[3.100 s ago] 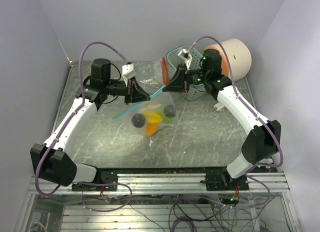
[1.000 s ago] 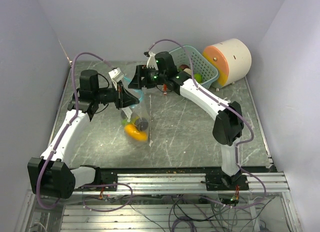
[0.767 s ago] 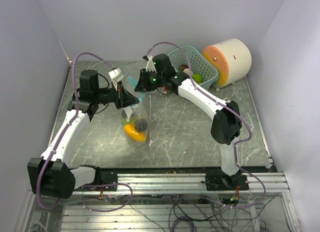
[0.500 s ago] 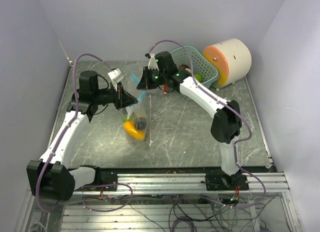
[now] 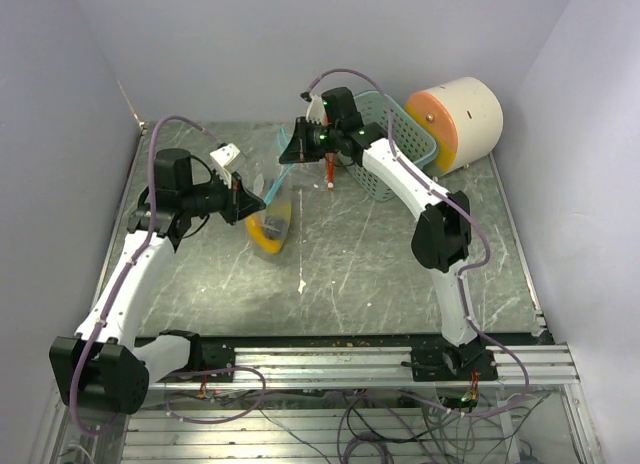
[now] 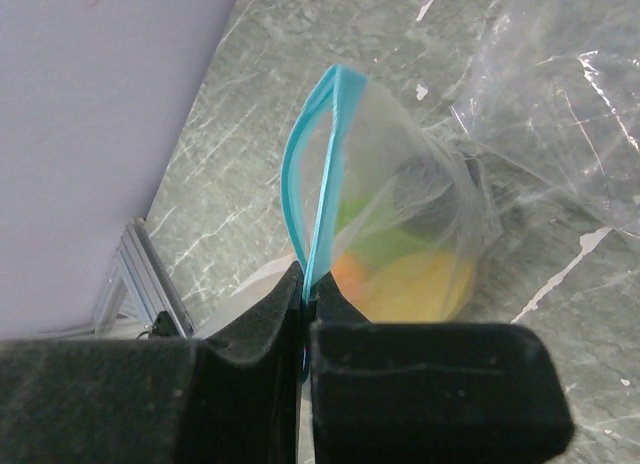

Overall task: Open the zip-top bag and remove the fake food
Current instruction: Open the zipper of the food storage bag at the center of the board.

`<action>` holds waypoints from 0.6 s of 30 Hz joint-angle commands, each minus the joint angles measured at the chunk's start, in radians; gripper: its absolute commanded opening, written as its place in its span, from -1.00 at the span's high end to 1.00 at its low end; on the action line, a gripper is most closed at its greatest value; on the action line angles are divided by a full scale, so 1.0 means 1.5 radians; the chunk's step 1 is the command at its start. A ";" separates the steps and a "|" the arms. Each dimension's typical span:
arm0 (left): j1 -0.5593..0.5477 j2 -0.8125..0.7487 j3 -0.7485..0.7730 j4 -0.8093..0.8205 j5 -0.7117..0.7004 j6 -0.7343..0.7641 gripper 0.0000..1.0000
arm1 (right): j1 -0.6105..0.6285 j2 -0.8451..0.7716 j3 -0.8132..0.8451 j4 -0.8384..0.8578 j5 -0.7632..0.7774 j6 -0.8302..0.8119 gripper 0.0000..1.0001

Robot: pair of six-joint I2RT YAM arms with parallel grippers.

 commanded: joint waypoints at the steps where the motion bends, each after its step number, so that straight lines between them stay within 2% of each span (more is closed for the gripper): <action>1: 0.002 -0.052 0.016 -0.090 0.053 -0.004 0.86 | -0.073 0.035 0.038 0.018 0.080 -0.022 1.00; 6: 0.002 -0.055 -0.003 -0.053 0.040 -0.032 0.86 | -0.072 0.000 0.001 0.063 0.062 -0.015 1.00; 9: 0.002 -0.033 -0.001 -0.037 0.047 -0.039 0.86 | -0.066 -0.043 -0.053 0.114 0.057 -0.002 0.37; 11: 0.002 -0.015 0.005 -0.034 0.052 -0.038 0.86 | -0.065 -0.062 -0.071 0.129 0.054 0.004 0.17; 18: 0.002 0.021 -0.007 -0.007 0.056 -0.034 0.87 | -0.063 -0.101 -0.100 0.129 0.082 0.008 0.09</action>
